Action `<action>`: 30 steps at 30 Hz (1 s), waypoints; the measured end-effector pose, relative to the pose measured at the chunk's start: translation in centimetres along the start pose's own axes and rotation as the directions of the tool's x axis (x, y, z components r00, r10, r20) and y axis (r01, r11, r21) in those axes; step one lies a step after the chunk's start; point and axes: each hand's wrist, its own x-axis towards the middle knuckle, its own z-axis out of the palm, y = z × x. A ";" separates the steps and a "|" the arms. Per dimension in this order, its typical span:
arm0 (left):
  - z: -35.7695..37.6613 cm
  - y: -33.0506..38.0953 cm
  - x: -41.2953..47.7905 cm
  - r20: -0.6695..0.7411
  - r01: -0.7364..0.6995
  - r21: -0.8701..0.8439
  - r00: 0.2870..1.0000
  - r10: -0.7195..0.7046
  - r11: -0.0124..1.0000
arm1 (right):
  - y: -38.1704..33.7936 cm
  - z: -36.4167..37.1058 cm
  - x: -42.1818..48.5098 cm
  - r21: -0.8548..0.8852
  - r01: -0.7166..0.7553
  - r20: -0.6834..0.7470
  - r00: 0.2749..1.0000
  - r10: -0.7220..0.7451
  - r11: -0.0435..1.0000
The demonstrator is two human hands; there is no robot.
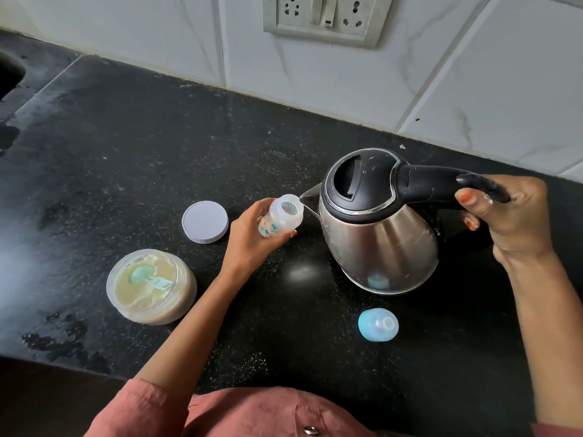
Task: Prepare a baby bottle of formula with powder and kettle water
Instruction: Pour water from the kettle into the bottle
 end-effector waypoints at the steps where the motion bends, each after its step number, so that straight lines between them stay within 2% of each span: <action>1: 0.0 -0.1 0.0 0.001 0.002 0.001 1.000 -0.002 1.000 | -0.1 0.1 0.1 -0.004 -0.001 0.005 1.000 0.001 1.000; 13: -0.4 -0.4 -0.2 -0.018 0.009 0.020 1.000 -0.009 1.000 | -0.6 0.9 0.7 -0.019 -0.032 0.035 0.999 0.033 0.999; 22: -0.7 -0.2 -0.4 -0.022 0.008 0.030 1.000 -0.007 1.000 | -0.3 0.9 1.1 -0.116 -0.005 0.026 1.000 0.008 0.993; 30: -0.6 -0.3 -0.4 -0.017 0.011 0.025 1.000 -0.010 1.000 | -0.8 1.3 1.3 -0.078 -0.035 0.011 0.999 0.036 0.996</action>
